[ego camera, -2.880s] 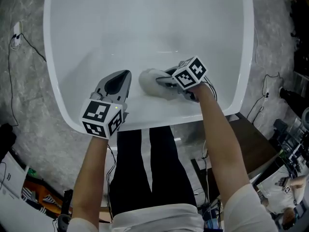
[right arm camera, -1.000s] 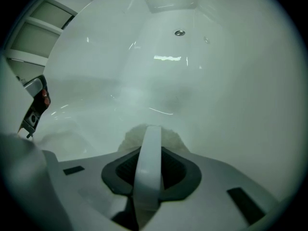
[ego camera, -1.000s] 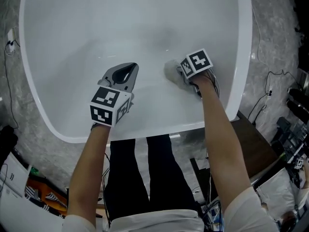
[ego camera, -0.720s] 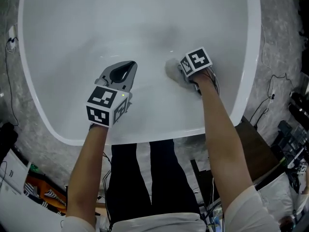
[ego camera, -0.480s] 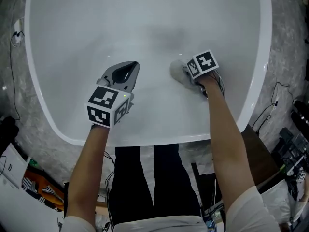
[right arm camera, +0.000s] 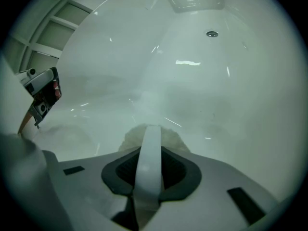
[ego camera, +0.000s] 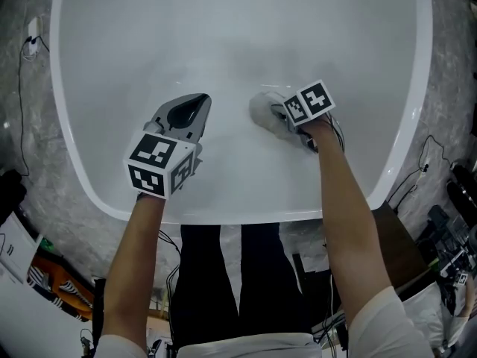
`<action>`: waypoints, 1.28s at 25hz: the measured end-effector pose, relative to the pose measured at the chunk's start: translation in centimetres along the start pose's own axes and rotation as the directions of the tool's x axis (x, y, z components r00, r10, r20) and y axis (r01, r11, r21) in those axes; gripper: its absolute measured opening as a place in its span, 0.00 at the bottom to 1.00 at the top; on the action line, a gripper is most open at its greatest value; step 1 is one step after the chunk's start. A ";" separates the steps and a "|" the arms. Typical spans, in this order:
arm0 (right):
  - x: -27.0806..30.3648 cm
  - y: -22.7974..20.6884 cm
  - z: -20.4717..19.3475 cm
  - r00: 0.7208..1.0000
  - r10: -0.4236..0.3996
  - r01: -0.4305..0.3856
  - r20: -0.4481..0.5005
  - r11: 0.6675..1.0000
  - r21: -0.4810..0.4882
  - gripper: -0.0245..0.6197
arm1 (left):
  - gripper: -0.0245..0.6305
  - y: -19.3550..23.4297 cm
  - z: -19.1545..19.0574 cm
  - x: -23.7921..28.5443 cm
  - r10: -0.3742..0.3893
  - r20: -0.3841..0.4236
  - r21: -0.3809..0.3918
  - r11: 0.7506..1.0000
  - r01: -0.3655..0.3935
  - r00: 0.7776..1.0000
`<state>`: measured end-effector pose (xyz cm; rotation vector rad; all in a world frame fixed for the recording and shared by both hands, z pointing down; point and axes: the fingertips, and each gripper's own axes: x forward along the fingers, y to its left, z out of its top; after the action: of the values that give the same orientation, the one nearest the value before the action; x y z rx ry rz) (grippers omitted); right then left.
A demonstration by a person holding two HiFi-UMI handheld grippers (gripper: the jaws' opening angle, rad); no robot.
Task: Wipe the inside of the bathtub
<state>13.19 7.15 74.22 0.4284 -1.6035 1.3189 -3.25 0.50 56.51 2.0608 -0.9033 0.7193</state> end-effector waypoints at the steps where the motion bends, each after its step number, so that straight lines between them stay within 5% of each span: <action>1: 0.3 0.8 0.4 1.000 0.014 -0.013 0.003 1.000 -0.014 0.18 | 0.05 0.3 -0.2 -0.2 0.004 -0.002 -0.003 1.000 -0.004 1.000; 32: 8.9 21.9 11.3 0.976 0.217 -0.195 0.025 0.915 -0.353 0.18 | 0.05 8.8 -2.4 -7.4 0.130 0.021 -0.116 0.985 -0.127 0.991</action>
<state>-12.77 7.45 70.49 0.0838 -1.9334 1.1472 -14.97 1.00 56.16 1.9301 -1.0766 0.6911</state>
